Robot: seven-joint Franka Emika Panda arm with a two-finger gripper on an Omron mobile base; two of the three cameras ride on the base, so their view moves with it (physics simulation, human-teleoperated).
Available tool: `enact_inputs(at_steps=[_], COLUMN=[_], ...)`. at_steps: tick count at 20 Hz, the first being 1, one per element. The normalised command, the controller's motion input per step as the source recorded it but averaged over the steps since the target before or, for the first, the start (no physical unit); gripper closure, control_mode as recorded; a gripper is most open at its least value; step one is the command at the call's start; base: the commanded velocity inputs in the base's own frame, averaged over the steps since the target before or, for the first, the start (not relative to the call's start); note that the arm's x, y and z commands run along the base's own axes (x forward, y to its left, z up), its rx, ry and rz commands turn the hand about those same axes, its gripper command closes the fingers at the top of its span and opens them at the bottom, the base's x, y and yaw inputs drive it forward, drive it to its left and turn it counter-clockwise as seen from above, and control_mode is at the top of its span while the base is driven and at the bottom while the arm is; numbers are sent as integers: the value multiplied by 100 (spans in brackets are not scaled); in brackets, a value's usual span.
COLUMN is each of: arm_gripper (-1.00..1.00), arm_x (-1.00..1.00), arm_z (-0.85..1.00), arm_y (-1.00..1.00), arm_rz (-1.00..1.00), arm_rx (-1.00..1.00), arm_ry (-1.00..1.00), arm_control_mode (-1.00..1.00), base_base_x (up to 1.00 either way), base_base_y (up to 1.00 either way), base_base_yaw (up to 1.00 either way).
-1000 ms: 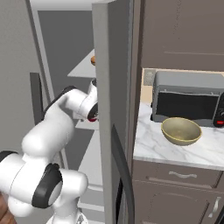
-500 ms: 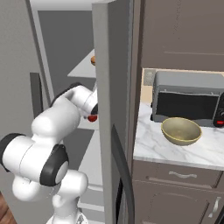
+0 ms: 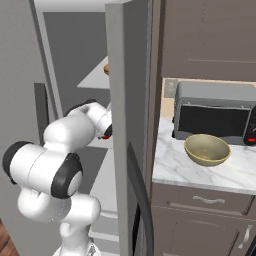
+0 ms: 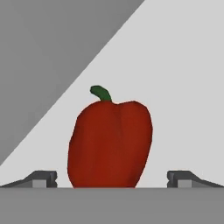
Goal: Take the cucumber, bell pepper, and tangerine from the freezer and place them in the bowl on the counter.
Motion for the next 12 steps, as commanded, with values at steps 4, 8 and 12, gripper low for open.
enact_inputs(at_steps=[4, 8, 12], arm_gripper=[-100, -100, -100], arm_x=[23, 18, 8], arm_z=[-2, 0, 0], arm_y=[0, 0, 0], arm_rz=[4, 3, 1], arm_rx=[2, 1, 1], arm_ry=[-4, 0, 0], arm_control_mode=[-100, -100, -100], base_base_x=[0, 0, 0], base_base_y=[0, 0, 0], base_base_yaw=[0, 0, 0])
